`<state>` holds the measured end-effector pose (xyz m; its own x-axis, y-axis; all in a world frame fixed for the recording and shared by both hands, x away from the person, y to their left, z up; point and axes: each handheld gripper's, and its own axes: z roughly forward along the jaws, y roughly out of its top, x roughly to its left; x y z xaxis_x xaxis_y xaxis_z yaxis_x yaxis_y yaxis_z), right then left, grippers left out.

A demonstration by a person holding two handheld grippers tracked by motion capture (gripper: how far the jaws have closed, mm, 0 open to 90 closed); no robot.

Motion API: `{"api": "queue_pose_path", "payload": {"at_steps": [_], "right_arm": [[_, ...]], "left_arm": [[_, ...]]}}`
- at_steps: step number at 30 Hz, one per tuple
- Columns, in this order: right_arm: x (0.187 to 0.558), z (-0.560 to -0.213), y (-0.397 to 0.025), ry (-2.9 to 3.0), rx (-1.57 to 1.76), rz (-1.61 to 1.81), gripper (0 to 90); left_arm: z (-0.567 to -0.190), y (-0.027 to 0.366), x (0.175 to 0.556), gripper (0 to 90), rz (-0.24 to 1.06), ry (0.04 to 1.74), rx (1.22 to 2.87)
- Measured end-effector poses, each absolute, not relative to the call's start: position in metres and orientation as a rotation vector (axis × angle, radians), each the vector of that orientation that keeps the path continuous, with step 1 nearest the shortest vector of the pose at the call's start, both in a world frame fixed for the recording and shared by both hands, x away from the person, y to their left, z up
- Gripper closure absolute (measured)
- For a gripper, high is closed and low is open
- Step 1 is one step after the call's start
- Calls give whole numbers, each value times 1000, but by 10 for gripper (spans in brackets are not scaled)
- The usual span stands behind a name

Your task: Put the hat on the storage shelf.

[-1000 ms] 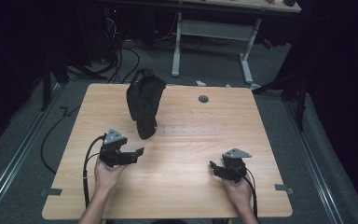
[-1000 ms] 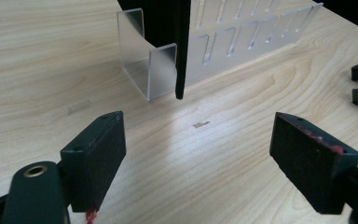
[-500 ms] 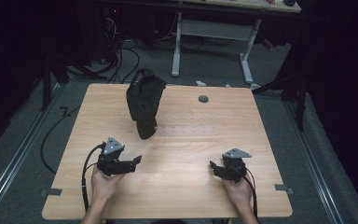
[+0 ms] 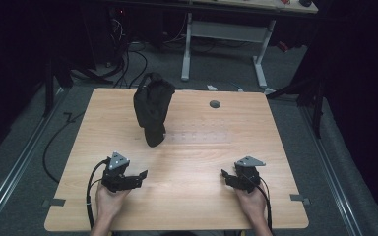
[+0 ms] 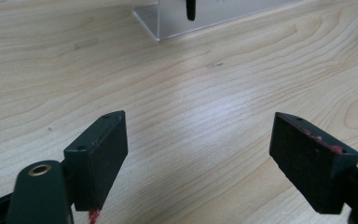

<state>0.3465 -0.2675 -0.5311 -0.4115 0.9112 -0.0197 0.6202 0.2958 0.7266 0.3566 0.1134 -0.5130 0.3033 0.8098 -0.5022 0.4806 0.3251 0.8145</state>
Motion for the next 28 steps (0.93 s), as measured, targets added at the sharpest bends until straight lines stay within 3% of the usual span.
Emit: {"api": "queue_pose_path", "payload": {"at_steps": [15, 28], "right_arm": [[346, -531, -267, 2137, 1367, 904, 374], [346, -531, -268, 2137, 1367, 904, 373]], "left_arm": [[-545, 103, 366, 193, 431, 1372, 1448], [-548, 103, 365, 184, 442, 1359, 1415]]}}
